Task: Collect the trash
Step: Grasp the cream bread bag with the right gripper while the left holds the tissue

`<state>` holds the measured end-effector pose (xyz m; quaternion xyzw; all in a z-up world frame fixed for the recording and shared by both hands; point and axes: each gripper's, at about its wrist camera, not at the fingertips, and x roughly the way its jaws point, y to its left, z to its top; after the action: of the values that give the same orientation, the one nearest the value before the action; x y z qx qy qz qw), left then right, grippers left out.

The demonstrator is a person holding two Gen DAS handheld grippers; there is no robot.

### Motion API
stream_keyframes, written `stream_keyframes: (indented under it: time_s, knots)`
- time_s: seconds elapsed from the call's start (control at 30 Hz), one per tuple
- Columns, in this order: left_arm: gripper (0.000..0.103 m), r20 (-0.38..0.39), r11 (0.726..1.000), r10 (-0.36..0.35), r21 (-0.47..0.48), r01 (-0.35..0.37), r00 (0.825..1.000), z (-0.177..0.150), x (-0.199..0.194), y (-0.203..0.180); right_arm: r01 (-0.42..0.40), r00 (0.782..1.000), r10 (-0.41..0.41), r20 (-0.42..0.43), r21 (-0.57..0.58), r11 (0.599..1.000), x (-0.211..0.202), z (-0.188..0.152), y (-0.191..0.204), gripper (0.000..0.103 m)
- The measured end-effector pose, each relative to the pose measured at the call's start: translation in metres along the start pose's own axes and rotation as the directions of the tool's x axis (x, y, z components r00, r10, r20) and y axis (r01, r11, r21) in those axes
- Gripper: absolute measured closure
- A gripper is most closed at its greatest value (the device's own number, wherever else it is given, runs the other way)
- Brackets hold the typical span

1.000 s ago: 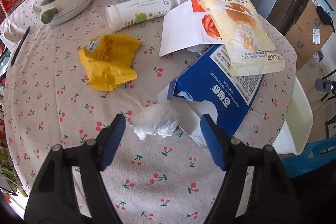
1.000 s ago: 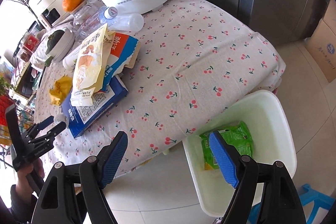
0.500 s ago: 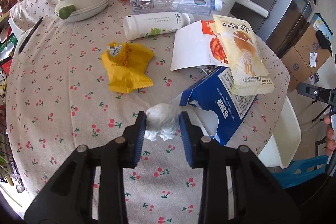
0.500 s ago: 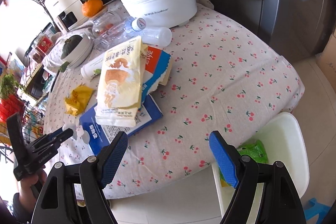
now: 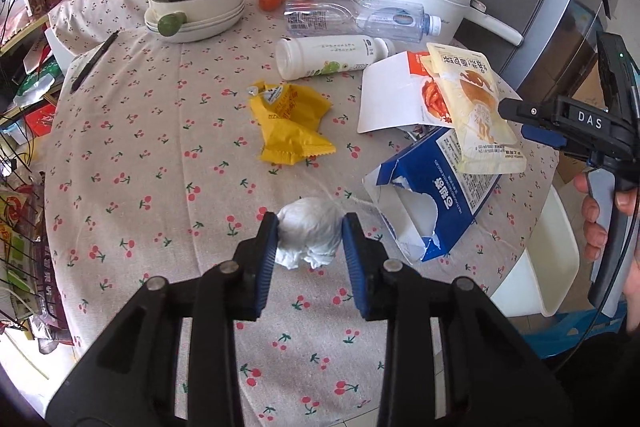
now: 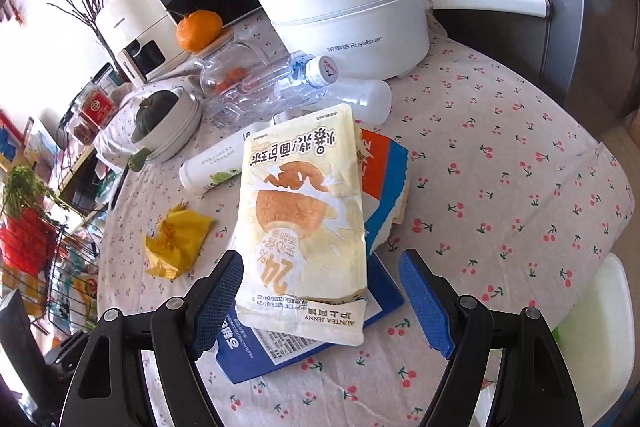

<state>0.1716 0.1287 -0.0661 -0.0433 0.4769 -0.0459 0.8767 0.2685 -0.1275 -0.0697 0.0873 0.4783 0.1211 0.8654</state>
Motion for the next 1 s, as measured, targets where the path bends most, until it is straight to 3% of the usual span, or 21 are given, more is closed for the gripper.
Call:
stream_keyframes:
  time_s: [0.17,0.5,0.6,0.67,0.73,0.83,1.0]
  knots:
    - [0.068,-0.014,1.000,0.008,-0.017,-0.008,1.000,-0.001,0.003,0.007,0.064,0.998,-0.063,0.026,-0.020,0.998,0.022,-0.003,0.025,0.013]
    - [0.068,-0.017,1.000,-0.002,-0.012,0.002,1.000,0.001,0.006,0.000,0.187,0.982,-0.186,0.026,-0.104,0.977,0.049,-0.013,0.042,0.016]
    - [0.068,-0.007,1.000,-0.005,-0.007,0.005,1.000,0.002,0.003,-0.003,0.177,0.984,-0.173,0.047,-0.110,0.978,0.043,-0.012,0.040,0.039]
    - [0.068,-0.003,1.000,-0.005,-0.003,0.005,1.000,0.002,0.003,-0.005,0.164,0.986,-0.157,0.063,-0.130,0.978,0.036,-0.010,0.040,0.068]
    - [0.068,0.001,1.000,-0.006,0.000,0.006,1.000,0.002,0.002,-0.008,0.142,0.989,-0.133,0.072,-0.145,0.979,0.030,-0.009,0.039,0.084]
    - [0.068,0.007,1.000,-0.008,0.002,0.008,1.000,0.001,0.000,-0.011,0.073,0.996,-0.066,0.058,-0.132,0.989,0.023,-0.007,0.034,0.092]
    - [0.068,0.031,1.000,-0.019,0.001,0.019,0.999,0.002,-0.006,-0.016,0.013,0.998,-0.006,0.065,-0.106,0.994,0.008,-0.004,0.027,0.095]
